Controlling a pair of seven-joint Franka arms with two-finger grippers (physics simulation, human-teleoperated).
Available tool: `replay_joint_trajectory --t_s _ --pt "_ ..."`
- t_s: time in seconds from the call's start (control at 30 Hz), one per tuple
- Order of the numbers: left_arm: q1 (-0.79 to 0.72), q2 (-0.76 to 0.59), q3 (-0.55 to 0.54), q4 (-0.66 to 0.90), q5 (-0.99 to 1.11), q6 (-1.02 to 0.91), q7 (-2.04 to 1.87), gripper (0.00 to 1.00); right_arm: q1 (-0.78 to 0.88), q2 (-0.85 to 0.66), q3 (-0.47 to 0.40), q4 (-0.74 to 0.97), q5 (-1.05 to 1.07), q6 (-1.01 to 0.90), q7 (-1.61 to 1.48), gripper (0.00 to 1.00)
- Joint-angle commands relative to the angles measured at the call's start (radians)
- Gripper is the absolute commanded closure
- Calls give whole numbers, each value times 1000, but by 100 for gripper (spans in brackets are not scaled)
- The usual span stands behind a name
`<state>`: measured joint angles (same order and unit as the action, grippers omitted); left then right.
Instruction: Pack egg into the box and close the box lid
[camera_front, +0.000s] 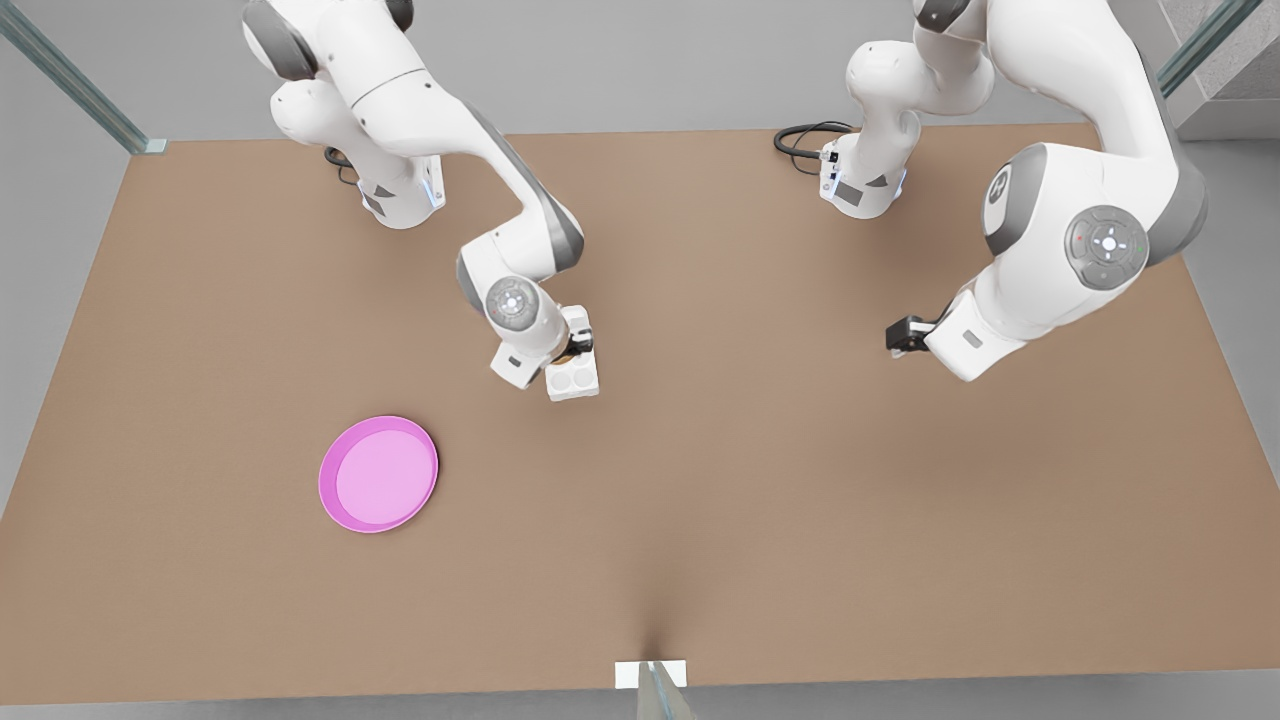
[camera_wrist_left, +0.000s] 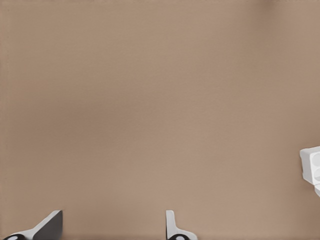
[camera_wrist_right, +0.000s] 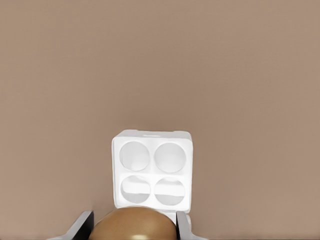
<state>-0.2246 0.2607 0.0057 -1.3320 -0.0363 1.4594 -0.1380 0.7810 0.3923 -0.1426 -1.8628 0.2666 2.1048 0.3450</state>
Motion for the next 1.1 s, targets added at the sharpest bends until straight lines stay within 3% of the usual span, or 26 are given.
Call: replay_joint_trajectory --t_s 0.0,0.37,0.4,0.57,0.67,0.77,0.83,0.93,1.0,1.03,1.07 --pt "1 5 -3 -1 9 -2 -8 0 85 33 -74 5 40 14 193 41" --pt "1 6 -6 -16 9 7 -8 0 136 122 -89 25 66 73 200 40" --pt "1 6 -6 -21 9 9 -8 0 158 143 -89 65 66 69 246 0" --pt "1 6 -6 -21 9 9 -8 0 152 105 -91 42 60 64 244 0" --pt "-1 5 -6 -21 9 9 -8 0 -69 36 -84 -1 -33 29 115 0" --pt "-119 -18 -13 -19 9 -5 -163 0 -416 -6 -83 8 -263 -89 -317 0" --pt "-142 -12 -127 -16 10 13 -333 0 -577 26 -83 359 -268 -309 -449 0" --pt "-343 -5 -128 -19 12 42 -591 0 -618 -32 -81 421 -239 -304 -446 0" --pt "-484 9 -132 -27 44 55 -791 0 -634 -144 -80 353 -219 -353 -451 0" --pt "-536 14 -132 -29 44 62 -871 0 -825 -194 135 290 -224 -348 -436 0" --pt "-570 29 -133 -27 42 67 -907 0 -882 -201 190 294 -228 -387 -436 0"
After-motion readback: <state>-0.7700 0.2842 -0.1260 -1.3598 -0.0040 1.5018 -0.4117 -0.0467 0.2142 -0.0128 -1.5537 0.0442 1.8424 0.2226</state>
